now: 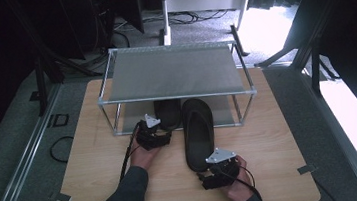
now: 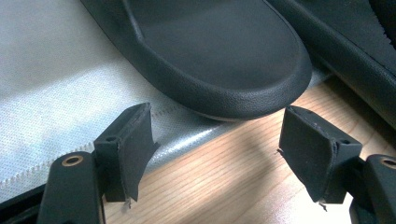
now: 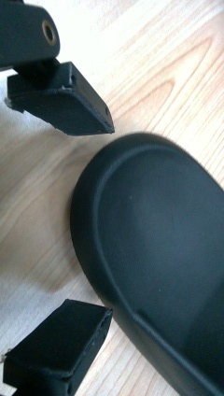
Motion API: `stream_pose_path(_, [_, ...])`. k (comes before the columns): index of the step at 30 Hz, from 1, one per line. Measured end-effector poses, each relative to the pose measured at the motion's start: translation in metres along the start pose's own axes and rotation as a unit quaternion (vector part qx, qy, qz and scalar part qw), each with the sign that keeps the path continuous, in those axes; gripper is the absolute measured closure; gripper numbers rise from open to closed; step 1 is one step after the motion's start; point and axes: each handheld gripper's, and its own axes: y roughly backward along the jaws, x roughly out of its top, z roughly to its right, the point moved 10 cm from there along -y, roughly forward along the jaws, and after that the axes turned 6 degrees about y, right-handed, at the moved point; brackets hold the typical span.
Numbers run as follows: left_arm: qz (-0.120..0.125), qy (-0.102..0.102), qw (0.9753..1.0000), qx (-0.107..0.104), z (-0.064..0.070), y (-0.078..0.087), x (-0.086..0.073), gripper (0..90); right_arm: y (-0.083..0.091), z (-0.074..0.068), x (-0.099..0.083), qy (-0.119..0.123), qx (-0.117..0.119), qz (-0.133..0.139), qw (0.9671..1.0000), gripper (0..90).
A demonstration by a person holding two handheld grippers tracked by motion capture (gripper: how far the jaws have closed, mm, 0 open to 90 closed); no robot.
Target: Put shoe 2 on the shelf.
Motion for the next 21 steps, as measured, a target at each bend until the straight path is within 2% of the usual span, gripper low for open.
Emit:
stream_pose_path(4, [0.000, 0.000, 1.0000, 0.000, 0.000, 0.000, 0.000, 26.7, 0.000, 0.003, 0.002, 0.009, -0.003, 0.000, 1.0000, 11.1])
stream_pose_path(7, [0.000, 0.000, 1.0000, 0.000, 0.000, 0.000, 0.000, 26.8, -0.001, 0.006, 0.005, 0.015, -0.014, 0.004, 0.9998, 13.5])
stream_pose_path(13, [0.000, 0.000, 1.0000, 0.000, 0.000, 0.000, 0.000, 26.7, 0.000, 0.017, 0.011, -0.003, -0.014, 0.014, 0.9998, 14.5])
stream_pose_path(21, [0.000, 0.000, 1.0000, 0.000, 0.000, 0.000, 0.000, 26.8, -0.002, 0.025, 0.020, -0.003, -0.017, 0.020, 0.9996, 14.4])
